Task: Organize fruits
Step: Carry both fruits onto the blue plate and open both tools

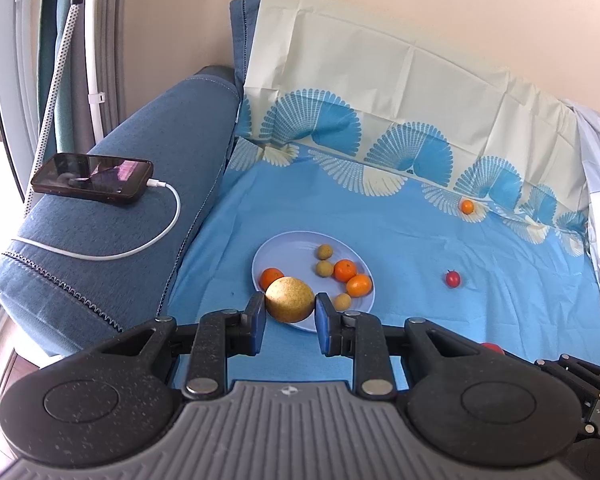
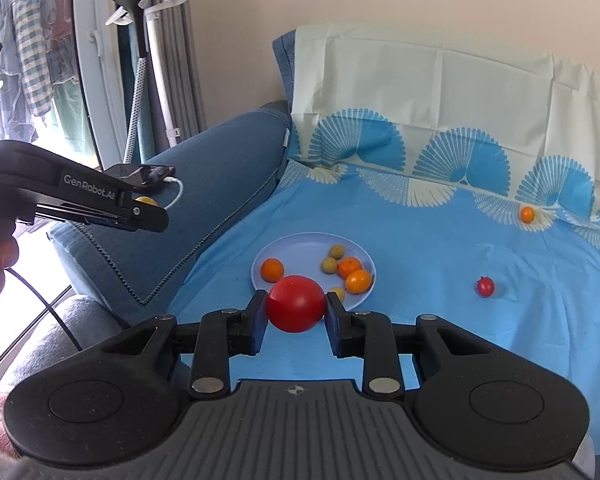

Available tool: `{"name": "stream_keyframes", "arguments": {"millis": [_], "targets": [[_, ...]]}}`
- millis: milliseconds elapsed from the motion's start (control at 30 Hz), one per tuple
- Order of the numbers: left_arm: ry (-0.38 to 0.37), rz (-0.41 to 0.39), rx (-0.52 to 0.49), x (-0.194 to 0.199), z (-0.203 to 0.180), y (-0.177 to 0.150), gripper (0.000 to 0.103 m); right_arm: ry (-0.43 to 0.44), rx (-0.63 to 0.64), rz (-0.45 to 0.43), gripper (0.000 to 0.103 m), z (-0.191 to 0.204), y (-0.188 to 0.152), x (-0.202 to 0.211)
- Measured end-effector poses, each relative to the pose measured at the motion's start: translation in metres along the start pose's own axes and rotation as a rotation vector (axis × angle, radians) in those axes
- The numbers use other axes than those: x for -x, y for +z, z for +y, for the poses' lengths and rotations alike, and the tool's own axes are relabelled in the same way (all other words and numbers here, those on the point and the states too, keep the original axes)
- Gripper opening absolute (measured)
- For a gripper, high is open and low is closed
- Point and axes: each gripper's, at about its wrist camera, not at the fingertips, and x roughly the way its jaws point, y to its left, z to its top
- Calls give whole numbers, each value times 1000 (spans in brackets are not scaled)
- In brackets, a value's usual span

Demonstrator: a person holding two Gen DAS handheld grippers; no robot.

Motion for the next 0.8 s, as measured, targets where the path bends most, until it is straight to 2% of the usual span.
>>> {"name": "stream_keyframes", "arguments": {"millis": [367, 567, 800], "targets": [[22, 48, -10, -68, -2, 32, 29, -16, 9, 18, 32, -20, 20, -55], [25, 110, -27, -128, -5, 39, 29, -13, 27, 55, 31, -24, 25, -113], [37, 204, -40, -206, -7, 38, 29, 4, 52, 155, 31, -37, 17, -189]]}}
